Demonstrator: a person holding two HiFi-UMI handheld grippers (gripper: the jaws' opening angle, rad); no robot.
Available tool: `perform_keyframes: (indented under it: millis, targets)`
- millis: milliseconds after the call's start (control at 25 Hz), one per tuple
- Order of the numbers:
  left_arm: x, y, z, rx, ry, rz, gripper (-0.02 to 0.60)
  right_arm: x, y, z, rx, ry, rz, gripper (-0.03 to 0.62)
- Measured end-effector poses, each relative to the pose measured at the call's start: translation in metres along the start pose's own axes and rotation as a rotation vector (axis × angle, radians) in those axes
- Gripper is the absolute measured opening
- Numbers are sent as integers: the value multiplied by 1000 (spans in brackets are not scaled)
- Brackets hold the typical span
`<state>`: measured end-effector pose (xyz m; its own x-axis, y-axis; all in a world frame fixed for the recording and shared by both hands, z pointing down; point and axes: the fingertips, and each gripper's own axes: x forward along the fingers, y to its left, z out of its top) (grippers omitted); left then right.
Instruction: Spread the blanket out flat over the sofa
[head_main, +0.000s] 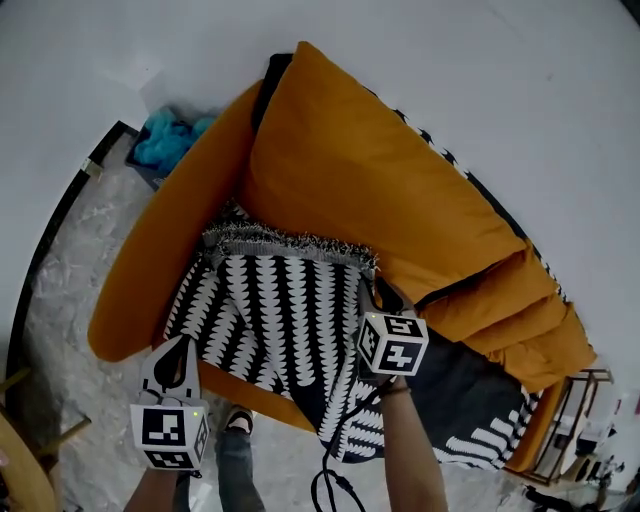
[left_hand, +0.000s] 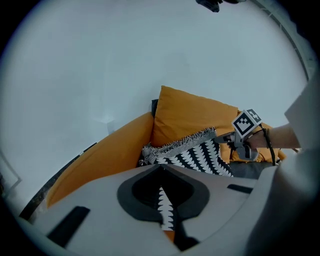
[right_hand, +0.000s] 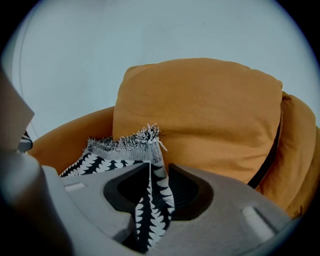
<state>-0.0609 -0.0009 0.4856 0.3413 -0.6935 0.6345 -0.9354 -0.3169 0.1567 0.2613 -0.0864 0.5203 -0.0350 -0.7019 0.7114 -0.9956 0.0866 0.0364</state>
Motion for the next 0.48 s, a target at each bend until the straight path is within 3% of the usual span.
perform_keyframes:
  millis: [480]
  targets:
    - [-21, -2, -23, -5, 15, 19, -11, -6, -9, -9, 11, -23, -12, 87]
